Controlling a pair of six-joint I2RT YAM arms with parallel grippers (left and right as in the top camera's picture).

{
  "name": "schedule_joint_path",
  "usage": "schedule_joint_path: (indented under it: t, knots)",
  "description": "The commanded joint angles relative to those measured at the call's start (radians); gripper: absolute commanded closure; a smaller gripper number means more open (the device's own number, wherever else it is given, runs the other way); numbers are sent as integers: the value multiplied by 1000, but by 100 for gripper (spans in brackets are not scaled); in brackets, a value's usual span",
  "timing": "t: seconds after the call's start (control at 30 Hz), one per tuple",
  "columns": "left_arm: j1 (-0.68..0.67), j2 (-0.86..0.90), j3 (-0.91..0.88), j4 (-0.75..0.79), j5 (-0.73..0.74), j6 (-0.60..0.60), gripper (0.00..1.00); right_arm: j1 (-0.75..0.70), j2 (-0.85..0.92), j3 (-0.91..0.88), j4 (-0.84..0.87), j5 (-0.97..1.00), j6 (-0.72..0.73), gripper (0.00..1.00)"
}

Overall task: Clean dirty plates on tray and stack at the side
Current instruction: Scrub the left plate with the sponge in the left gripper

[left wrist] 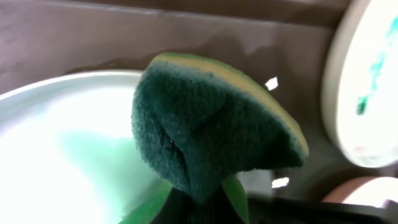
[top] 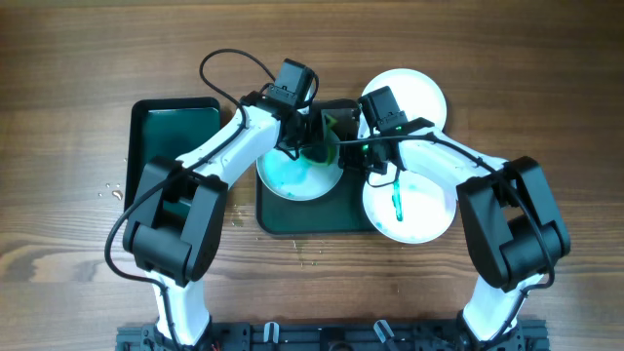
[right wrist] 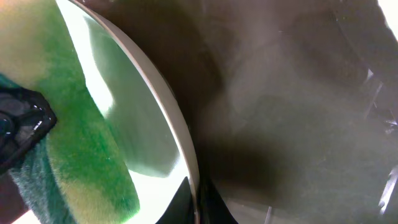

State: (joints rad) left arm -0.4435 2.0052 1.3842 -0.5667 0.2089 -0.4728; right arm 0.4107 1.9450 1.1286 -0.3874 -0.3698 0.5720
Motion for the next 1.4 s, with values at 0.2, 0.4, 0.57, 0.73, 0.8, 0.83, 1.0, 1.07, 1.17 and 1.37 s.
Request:
schedule_joint_path:
  t: [0.2,0.4,0.57,0.73,0.8,0.83,1.0,1.07,1.17,1.37]
  knots:
    - [3,20,1,-222,-566,-113,96,1,19,12,-2,-23,4,96]
    - [-5,18,1,-292,-400,-95,96,1,19,12,3,-23,7,96]
    - [-8,18,1,-230,179,92,96,1,19,12,3,-24,7,96]
    - [-7,18,1,-140,357,122,95,1,19,12,5,-24,7,96]
    - [-3,19,1,-114,312,121,94,1,19,12,2,-24,7,96]
    - [0,19,1,-103,272,120,94,0,19,12,1,-24,7,96]
    - [15,22,1,-94,-24,44,96,-12,19,12,-7,-34,7,96]
    - [21,24,1,-89,-142,42,96,-16,19,12,-9,-36,7,96]
    - [24,26,1,-89,-303,36,96,-16,19,12,-10,-35,7,96]
    - [24,26,5,-197,-444,-97,96,-16,19,12,-10,-5,7,96]
